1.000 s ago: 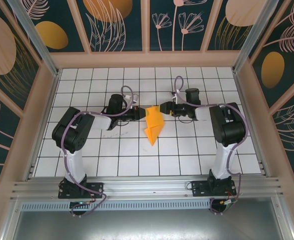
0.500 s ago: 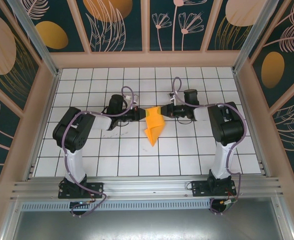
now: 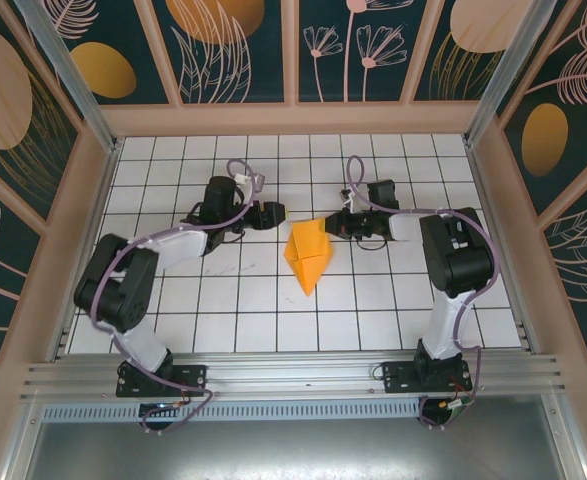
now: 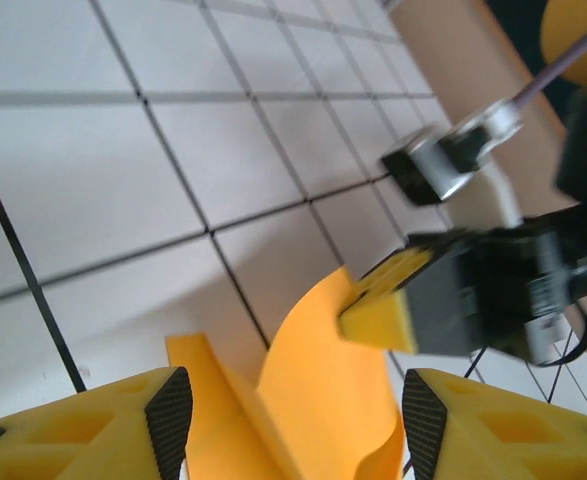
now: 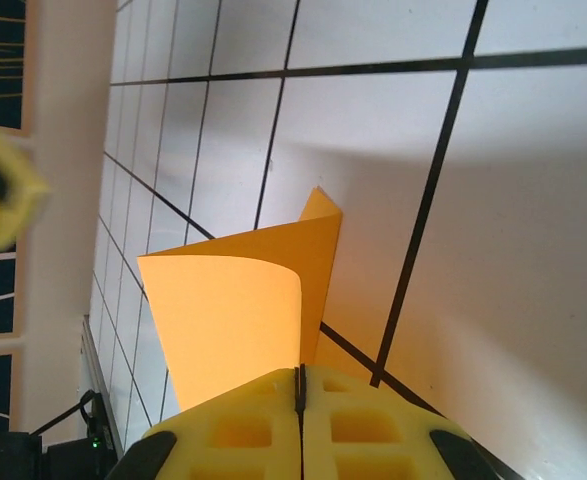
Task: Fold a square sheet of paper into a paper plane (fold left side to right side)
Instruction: Fold the wing for the fifth time at the center of the table.
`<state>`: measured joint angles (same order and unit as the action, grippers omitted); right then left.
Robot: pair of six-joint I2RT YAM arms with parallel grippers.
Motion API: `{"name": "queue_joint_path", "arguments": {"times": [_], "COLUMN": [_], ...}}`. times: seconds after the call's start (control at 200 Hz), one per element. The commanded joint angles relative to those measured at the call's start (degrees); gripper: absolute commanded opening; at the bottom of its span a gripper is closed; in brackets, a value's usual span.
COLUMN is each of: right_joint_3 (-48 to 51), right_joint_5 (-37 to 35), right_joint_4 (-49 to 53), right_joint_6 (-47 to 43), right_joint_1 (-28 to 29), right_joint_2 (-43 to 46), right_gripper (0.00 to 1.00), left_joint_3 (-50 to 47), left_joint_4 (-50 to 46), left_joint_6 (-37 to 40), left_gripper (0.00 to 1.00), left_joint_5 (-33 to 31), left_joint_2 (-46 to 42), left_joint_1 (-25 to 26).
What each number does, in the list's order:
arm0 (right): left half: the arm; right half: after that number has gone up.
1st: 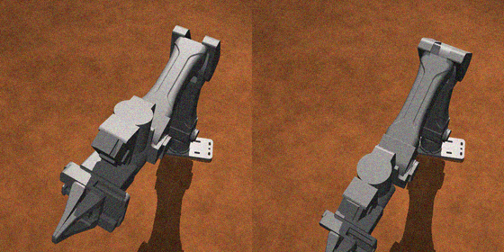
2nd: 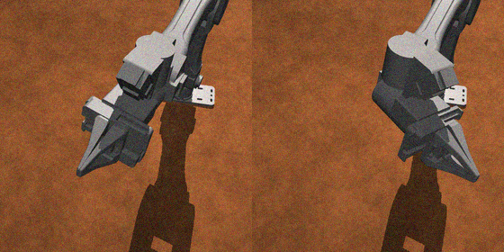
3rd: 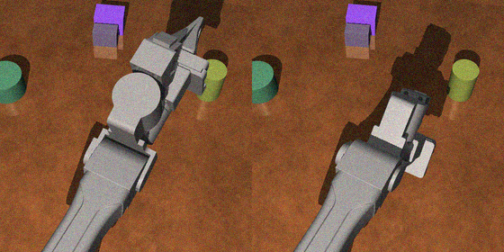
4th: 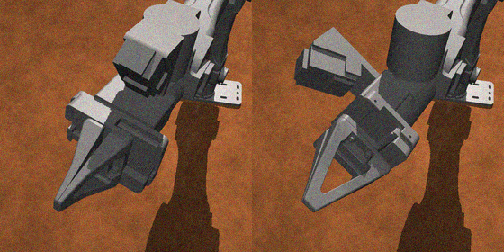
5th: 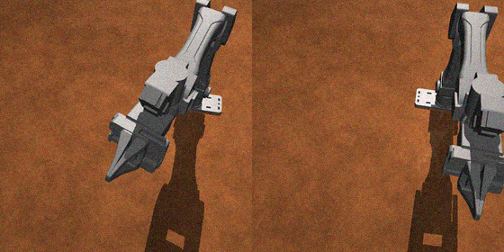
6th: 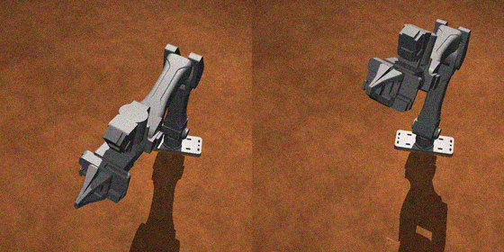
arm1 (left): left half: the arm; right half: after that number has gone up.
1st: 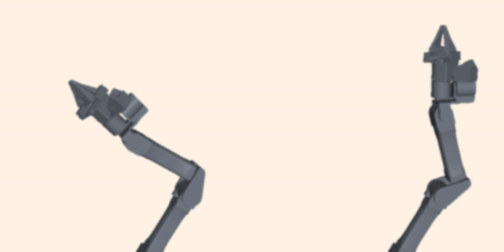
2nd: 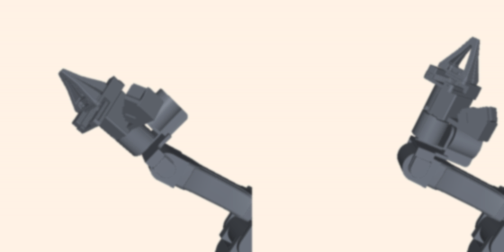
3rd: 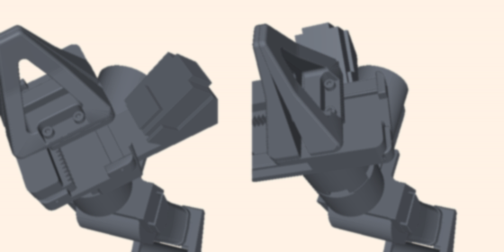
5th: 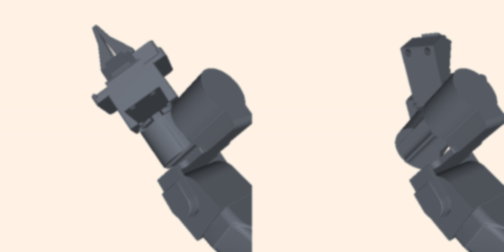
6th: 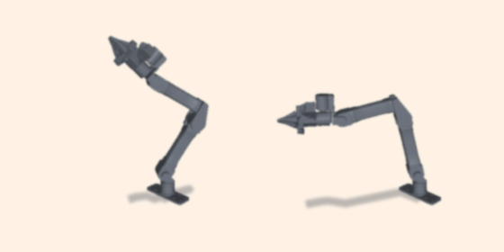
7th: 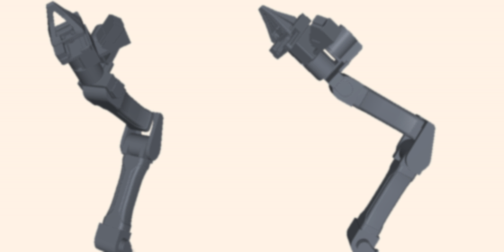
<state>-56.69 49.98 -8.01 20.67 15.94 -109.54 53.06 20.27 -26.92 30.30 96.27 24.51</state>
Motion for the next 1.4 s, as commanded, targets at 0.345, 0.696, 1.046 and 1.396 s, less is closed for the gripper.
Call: {"name": "queue_joint_path", "arguments": {"times": [0.345, 0.696, 1.046, 1.396], "right_joint_3": [-1.7, -2.5, -2.5, -2.9], "right_joint_5": [1.1, -0.6, -1.4, -2.3], "right_joint_4": [2.2, 7.1, 9.6, 8.6], "right_joint_6": [-0.1, 0.5, 6.2, 11.0], "right_joint_1": [1.6, 1.5, 2.0, 3.2], "right_joint_2": [1.9, 3.6, 5.8, 5.1], "right_gripper": [0.25, 0.11, 0.11, 0.1], "left_joint_3": [-1.4, -2.9, 0.7, 14.1], "left_joint_4": [-0.2, -8.3, -20.2, -31.8], "left_joint_6": [-3.8, 4.7, 11.1, 10.2], "left_gripper": [0.6, 0.54, 0.6, 0.7], "left_joint_5": [1.2, -10.5, -22.9, -37.9], "left_joint_2": [5.4, -5.5, -7.1, 7.2], "left_joint_1": [3.2, 7.3, 24.6, 33.4]}}
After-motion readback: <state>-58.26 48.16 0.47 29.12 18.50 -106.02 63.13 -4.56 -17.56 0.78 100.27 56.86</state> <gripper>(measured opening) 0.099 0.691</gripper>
